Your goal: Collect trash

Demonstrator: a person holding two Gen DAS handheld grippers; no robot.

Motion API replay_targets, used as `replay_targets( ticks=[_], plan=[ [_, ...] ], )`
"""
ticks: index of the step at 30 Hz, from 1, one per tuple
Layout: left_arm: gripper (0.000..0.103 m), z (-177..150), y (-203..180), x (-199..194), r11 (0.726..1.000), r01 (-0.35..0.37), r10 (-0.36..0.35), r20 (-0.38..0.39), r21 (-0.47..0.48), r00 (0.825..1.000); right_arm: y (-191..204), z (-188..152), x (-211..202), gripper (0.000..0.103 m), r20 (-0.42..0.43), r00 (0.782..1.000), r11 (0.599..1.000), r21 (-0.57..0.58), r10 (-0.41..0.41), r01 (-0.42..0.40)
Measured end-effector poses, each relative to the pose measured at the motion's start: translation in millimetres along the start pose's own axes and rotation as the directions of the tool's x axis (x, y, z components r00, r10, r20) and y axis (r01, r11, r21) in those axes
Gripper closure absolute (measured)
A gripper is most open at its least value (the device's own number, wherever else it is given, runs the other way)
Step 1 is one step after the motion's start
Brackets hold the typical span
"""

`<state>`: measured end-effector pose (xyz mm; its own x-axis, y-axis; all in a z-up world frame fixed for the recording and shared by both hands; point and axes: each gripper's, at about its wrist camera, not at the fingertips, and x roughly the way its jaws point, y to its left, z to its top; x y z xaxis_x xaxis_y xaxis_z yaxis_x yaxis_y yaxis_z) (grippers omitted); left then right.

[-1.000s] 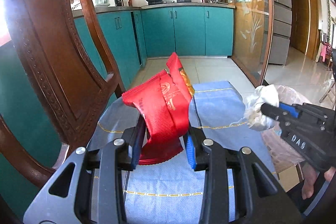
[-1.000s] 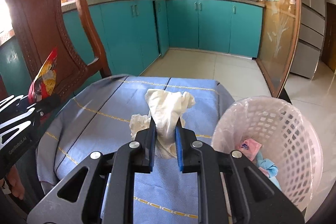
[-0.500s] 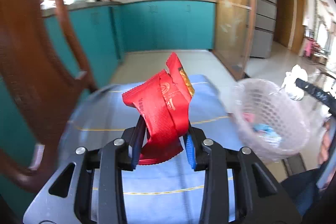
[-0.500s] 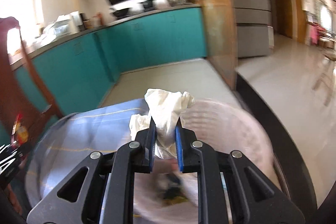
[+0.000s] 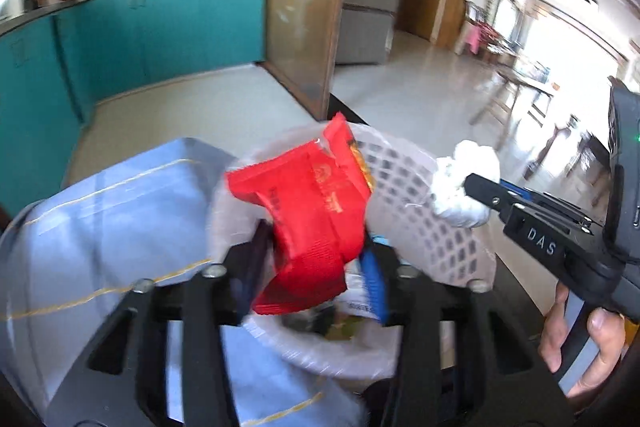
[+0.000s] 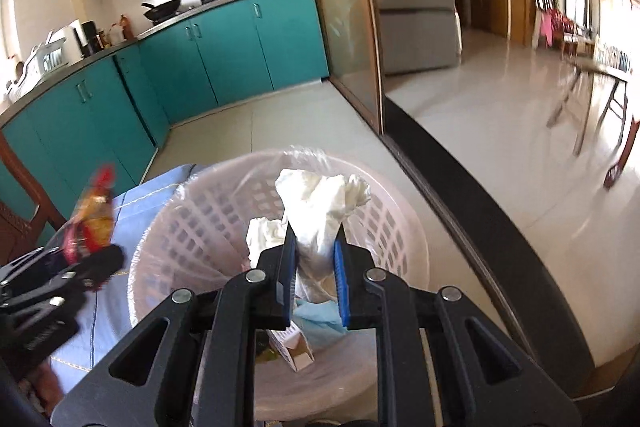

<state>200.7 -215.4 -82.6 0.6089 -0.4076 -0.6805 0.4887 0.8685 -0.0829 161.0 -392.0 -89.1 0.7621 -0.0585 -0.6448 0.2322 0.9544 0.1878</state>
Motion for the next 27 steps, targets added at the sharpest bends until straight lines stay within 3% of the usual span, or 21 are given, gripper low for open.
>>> replay_targets(
  ticks=[2, 7, 8, 11, 13, 16, 20, 23, 27],
  plan=[
    [0.025, 2, -6, 8, 1.000, -0.018, 0.018, 0.009, 0.013, 1.000, -4, -1, 3, 0.085, -0.014, 1.000, 1.000, 0.008, -0.005, 0.005],
    [0.019, -2, 8, 3, 0.997, -0.071, 0.071, 0.029, -0.019, 0.997, 3, 0, 9, 0.078, -0.036, 0.999, 1.000, 0.006, 0.017, -0.017],
    [0.018, -3, 12, 0, 0.996, -0.083, 0.084, 0.035, -0.032, 0.996, 4, -1, 10, 0.071, -0.046, 0.999, 1.000, 0.004, 0.029, -0.029],
    [0.014, -7, 30, -20, 0.989, -0.131, 0.135, 0.067, -0.072, 0.989, 13, 0, 9, 0.036, -0.041, 0.998, 0.999, -0.014, 0.044, -0.045],
    [0.012, -14, 37, -37, 0.981, -0.171, 0.179, 0.085, -0.088, 0.980, 17, 1, 8, 0.029, -0.021, 0.999, 0.999, -0.024, 0.037, -0.038],
    [0.007, -29, 48, -61, 0.966, -0.237, 0.247, 0.107, -0.103, 0.963, 23, 0, 9, 0.026, -0.020, 0.999, 0.999, -0.019, 0.048, -0.049],
    [0.004, -60, 62, -105, 0.934, -0.337, 0.352, 0.135, -0.121, 0.926, 31, -6, -2, 0.020, 0.030, 0.998, 0.998, -0.022, 0.061, -0.061],
    [0.003, -80, 74, -138, 0.907, -0.395, 0.414, 0.144, -0.146, 0.899, 49, -18, -26, 0.013, 0.126, 0.992, 0.995, -0.094, 0.022, -0.011],
    [0.003, -101, 88, -178, 0.872, -0.455, 0.482, 0.153, -0.180, 0.863, 76, -55, -77, 0.003, 0.187, 0.981, 0.988, -0.156, 0.047, -0.017]
  ],
)
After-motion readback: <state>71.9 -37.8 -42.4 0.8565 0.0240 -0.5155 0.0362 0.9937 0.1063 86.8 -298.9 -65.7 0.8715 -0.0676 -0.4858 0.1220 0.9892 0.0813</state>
